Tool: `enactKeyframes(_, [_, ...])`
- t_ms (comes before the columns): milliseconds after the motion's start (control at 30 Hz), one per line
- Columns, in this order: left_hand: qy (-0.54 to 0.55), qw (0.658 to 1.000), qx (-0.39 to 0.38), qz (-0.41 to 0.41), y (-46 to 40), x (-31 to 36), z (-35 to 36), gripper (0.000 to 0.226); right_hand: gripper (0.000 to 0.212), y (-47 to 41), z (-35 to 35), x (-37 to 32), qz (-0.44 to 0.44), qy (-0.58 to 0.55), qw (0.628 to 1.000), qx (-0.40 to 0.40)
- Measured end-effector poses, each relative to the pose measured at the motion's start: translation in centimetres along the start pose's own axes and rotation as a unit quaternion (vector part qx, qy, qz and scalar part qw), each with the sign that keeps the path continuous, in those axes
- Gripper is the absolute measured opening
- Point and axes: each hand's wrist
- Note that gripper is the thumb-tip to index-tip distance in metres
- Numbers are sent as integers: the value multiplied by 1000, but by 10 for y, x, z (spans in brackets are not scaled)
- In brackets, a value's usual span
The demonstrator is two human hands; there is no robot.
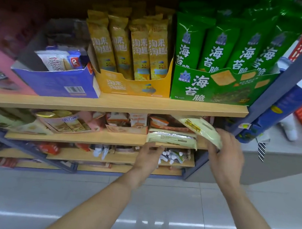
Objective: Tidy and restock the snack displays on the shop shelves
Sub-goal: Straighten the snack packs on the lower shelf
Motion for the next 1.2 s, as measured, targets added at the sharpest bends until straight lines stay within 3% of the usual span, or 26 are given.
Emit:
enactKeyframes(67, [101,992,-57,-54,11,-7,-4,40,34,30,-22,-11,26,-60,998,1])
enactKeyframes(133, [174,972,-120,-106,21,-20,-12,47,28,54,-30,-24,84,-152,984,-48])
enactKeyframes(267, [294,926,-196,-136,35,-43,-29,61,14,72,-10,-58,177,-308,917,-183])
enactKeyframes(367, [364,904,-191,-113,41,-50,-39,45,14,68,5,-82,234,-381,863,-235])
enactKeyframes(467, [385,905,-142,-107,43,-54,-44,24,29,66,18,-90,267,-422,816,-291])
enactKeyframes(533, [401,902,-119,-109,42,-57,-46,20,34,56,25,-87,320,-422,812,-246])
enactKeyframes(633, [428,892,-102,-104,38,-61,-50,25,37,31,44,-61,379,-353,851,-84])
enactKeyframes(733, [441,886,-101,-98,38,-61,-51,33,63,6,67,-32,387,-262,883,-49])
enactKeyframes(800, [450,883,-96,-92,39,-58,-53,36,81,-7,84,-17,412,-247,875,-53])
enactKeyframes(867, [454,882,-89,-87,39,-56,-56,39,84,-16,102,-5,440,-282,851,-54])
enactKeyframes(967, [457,882,-82,-78,37,-57,-62,45,71,-21,125,6,474,-328,816,-42])
enactKeyframes(1100, [453,885,-73,-73,35,-60,-70,38,57,-15,132,8,466,-324,823,-23])
enactKeyframes(1200, [449,888,-61,-78,35,-62,-73,28,57,3,133,22,480,-362,799,3])
Point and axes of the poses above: each hand's wrist, its own y-axis away from the middle knuckle, its own z-axis out of the palm, x = y × z, and after that the axes turned 12 degrees about -z, right-handed
